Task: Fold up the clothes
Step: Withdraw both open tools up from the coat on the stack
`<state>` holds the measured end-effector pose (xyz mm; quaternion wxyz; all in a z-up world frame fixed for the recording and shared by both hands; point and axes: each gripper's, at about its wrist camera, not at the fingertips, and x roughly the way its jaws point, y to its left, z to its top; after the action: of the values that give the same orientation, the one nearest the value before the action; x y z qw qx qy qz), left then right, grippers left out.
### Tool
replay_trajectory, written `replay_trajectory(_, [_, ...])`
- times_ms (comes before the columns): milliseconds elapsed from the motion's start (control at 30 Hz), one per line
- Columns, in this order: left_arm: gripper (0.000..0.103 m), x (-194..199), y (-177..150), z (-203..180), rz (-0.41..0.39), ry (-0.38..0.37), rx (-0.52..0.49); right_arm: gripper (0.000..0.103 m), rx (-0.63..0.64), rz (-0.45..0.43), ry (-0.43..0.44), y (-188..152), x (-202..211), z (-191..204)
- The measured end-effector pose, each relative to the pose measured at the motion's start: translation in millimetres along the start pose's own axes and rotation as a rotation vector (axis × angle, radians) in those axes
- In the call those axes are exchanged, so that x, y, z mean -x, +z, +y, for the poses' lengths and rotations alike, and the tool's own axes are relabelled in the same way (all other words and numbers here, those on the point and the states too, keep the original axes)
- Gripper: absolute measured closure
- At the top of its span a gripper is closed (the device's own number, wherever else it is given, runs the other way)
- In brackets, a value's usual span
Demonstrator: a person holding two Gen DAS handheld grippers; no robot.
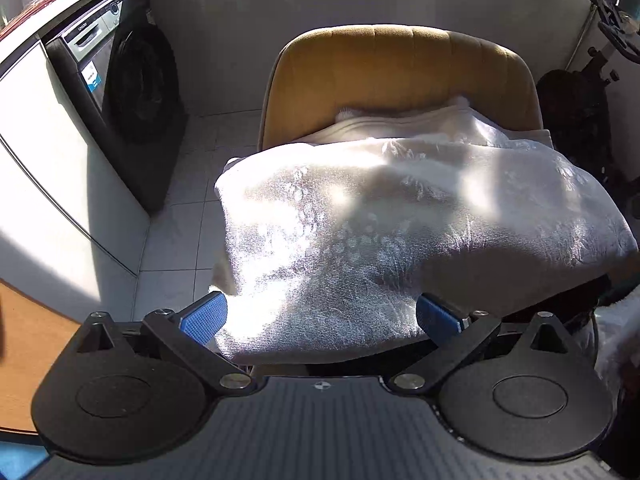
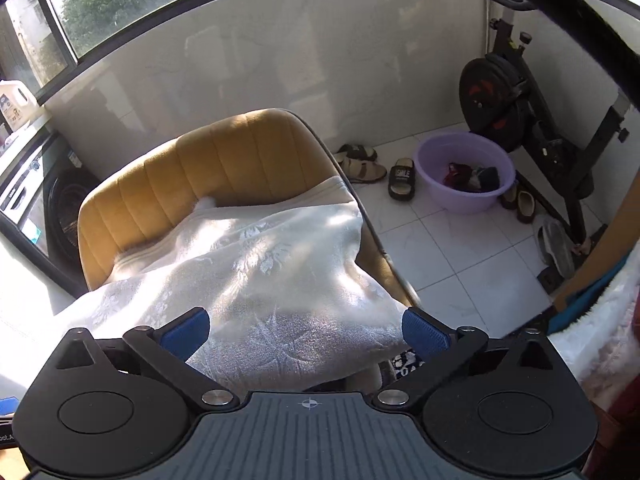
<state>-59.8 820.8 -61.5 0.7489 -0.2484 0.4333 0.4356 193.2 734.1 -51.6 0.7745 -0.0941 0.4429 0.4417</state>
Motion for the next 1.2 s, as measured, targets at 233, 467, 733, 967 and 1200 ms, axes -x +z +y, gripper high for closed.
replay_trajectory(233, [0.001, 31.2, -7.2, -23.9, -0.036, -0.044, 0.011, 0.001, 0.063, -0.014, -0.094, -11.3, 46.7, 14.5])
replay_trajectory(467, [0.000, 65.0, -21.5, -49.1, -0.071, 0.009, -0.004, 0.001, 0.092, -0.063, -0.048, -18.6, 89.4, 13.0])
replay_trajectory(733, [0.000, 113.2, -38.4, -78.6, -0.133, 0.009, 0.066, 0.001, 0.077, -0.087, 0.032, -13.1, 139.1, -14.1])
replay_trajectory(967, [0.000, 144.7, -63.4, -114.6, -0.155, 0.027, 0.059, 0.001, 0.133, -0.136, 0.070, -23.4, 179.5, -39.1])
replay_trajectory(1200, [0.000, 171.3, -97.3, -147.0, -0.168, 0.061, 0.092, 0.001, 0.153, -0.138, 0.088, -43.6, 209.1, -79.3])
